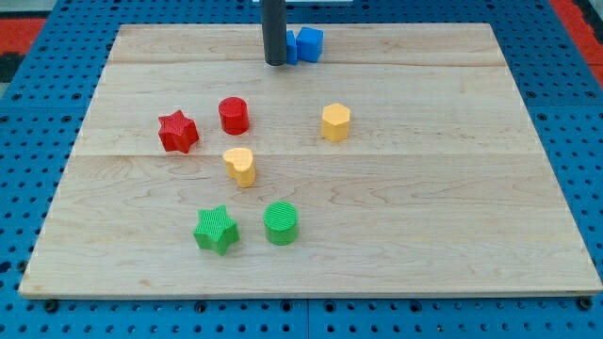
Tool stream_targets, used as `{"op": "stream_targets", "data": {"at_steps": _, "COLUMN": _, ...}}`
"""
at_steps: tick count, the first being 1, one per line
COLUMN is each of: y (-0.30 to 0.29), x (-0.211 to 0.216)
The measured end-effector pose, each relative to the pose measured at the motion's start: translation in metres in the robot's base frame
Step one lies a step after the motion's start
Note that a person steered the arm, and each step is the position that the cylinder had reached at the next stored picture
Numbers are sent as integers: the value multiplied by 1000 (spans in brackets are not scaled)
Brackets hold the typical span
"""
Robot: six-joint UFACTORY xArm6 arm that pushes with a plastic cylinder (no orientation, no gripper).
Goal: Push the red star into the red circle
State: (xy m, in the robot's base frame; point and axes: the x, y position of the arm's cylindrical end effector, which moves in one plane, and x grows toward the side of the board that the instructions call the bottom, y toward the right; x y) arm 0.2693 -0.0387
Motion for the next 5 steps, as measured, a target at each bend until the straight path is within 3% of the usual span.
{"op": "stream_targets", "data": {"at_steps": 1, "y": 0, "x": 7}}
{"op": "stream_targets", "data": {"at_steps": 2, "y": -2, "x": 59}}
{"op": "stream_targets", "data": {"at_steps": 4, "y": -193, "x": 77}}
{"op": "stream_targets", "data": {"at_steps": 5, "y": -218, "x": 139}}
